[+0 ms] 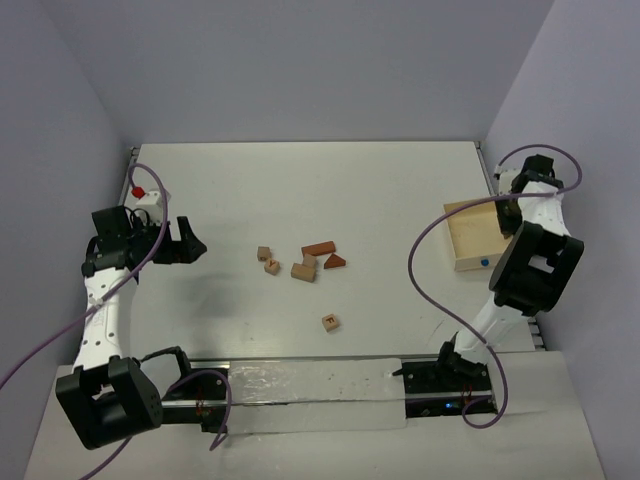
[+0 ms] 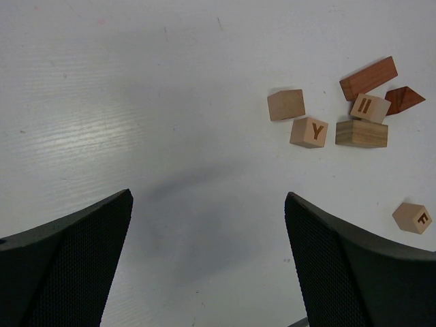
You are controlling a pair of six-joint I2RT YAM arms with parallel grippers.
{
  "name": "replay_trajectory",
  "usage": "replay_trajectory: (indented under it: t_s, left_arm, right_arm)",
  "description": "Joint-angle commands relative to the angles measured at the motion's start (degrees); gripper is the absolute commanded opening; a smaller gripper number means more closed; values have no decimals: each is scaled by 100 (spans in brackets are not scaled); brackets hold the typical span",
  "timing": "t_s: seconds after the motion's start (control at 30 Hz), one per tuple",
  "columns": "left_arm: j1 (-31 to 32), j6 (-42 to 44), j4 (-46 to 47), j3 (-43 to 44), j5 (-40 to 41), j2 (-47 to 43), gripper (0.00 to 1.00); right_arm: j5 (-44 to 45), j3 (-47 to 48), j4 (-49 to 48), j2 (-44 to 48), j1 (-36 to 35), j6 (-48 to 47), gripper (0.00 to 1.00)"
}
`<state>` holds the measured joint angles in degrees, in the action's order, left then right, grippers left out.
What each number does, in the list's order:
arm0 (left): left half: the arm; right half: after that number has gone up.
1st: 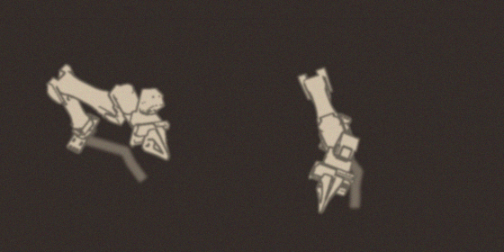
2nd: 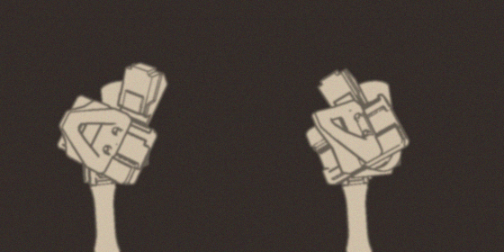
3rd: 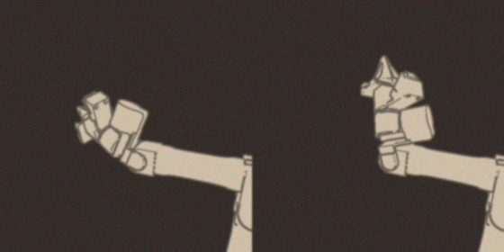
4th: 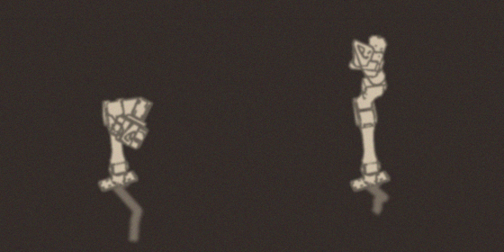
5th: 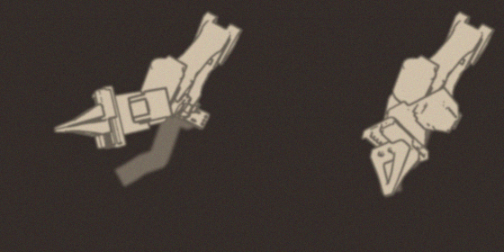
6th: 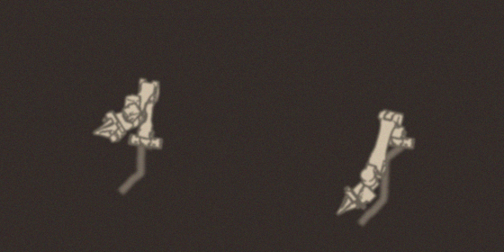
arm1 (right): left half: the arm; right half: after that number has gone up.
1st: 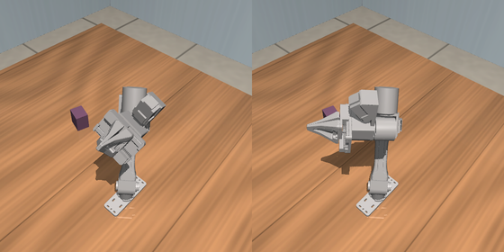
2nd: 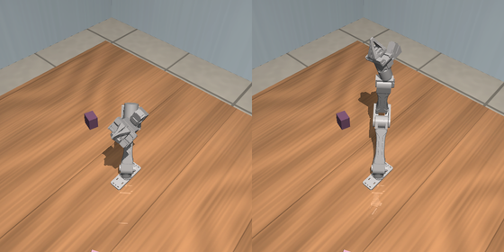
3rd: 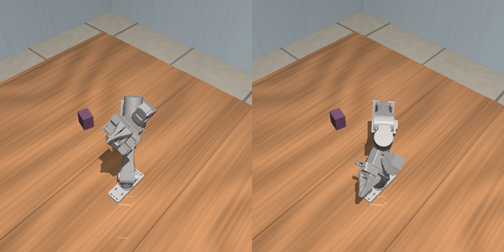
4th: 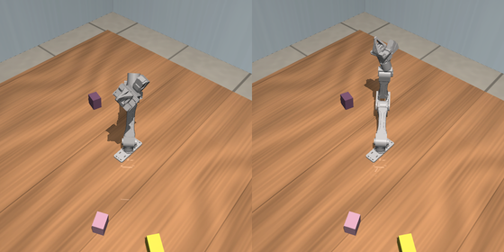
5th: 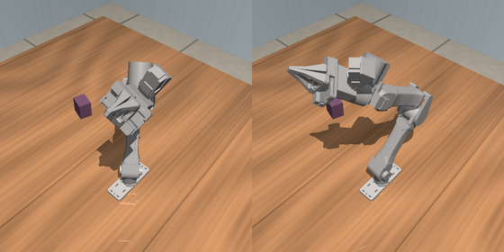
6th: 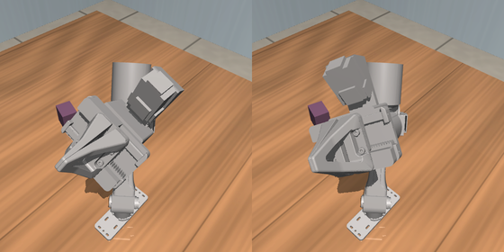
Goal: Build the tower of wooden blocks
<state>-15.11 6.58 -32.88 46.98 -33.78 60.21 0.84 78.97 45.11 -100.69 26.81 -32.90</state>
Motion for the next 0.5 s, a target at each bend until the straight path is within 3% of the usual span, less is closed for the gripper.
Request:
replay_trajectory:
  t_s: [0.0, 0.17, 0.47]
  left_arm:
    - [-35, 98, 18, 210, -186, 44, 99]
    - [-36, 106, 36, 188, -181, -18, 99]
    - [-35, 112, 15, 206, -184, 93, 99]
  right_arm:
    - [-349, 1054, 101, -392, 61, -21, 1]
    - [-637, 2479, 333, -1266, 52, 345, 1]
    - [-713, 3978, 462, -2571, -227, 631, 2]
